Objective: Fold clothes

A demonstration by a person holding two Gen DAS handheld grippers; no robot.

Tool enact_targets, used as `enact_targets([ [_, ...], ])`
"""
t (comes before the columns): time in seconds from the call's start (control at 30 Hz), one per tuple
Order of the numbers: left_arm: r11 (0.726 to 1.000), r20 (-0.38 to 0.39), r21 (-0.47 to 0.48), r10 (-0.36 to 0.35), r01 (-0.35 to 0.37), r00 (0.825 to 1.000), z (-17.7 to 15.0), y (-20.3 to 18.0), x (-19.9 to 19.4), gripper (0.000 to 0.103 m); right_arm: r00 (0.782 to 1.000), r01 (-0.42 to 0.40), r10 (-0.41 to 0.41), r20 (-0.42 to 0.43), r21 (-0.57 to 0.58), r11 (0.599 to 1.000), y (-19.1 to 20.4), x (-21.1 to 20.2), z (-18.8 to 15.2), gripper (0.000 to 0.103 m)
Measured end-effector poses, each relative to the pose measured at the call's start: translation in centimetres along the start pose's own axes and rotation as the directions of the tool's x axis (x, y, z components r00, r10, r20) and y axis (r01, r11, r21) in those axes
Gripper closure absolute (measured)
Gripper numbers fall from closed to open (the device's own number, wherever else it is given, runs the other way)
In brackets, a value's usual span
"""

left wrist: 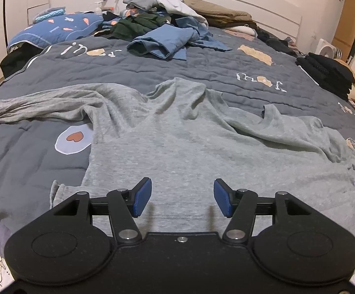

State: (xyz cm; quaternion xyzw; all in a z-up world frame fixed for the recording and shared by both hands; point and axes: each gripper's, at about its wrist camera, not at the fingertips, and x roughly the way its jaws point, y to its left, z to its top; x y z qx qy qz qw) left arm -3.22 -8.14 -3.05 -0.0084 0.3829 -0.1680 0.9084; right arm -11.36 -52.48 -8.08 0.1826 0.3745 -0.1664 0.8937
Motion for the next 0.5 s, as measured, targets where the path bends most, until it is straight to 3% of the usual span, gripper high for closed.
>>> enact_targets([
  [0.07,1.0,0.004,0.003,-0.004,0.004,1.0,0.0,-0.1,-0.1,0.047,0.998,-0.064,0.064,0.001,0.084,0.994,-0.7,-0.2,0.2,0.1],
  [0.2,1.0,0.008,-0.003,-0.005,0.005,1.0,0.2,-0.1,-0.3,0.047,0.986,-0.163,0.16,0.04,0.075,0.984,1.0,-0.8,0.3,0.096],
  [0.3,1.0,0.02,-0.002,-0.008,0.008,1.0,0.5,-0.1,-0.4,0.047,0.975,-0.216,0.213,0.065,0.049,0.975,2.9,-1.2,0.4,0.083],
  [0.37,1.0,0.03,0.002,-0.01,0.01,0.999,0.9,0.0,-0.5,0.047,0.966,-0.25,0.247,0.08,0.031,0.968,4.1,-1.5,0.5,0.066],
  [0.5,0.998,0.048,0.038,-0.049,0.047,0.998,2.4,-0.4,-0.2,0.046,0.955,-0.284,0.285,0.085,-0.019,0.959,6.6,-0.9,1.4,0.062],
])
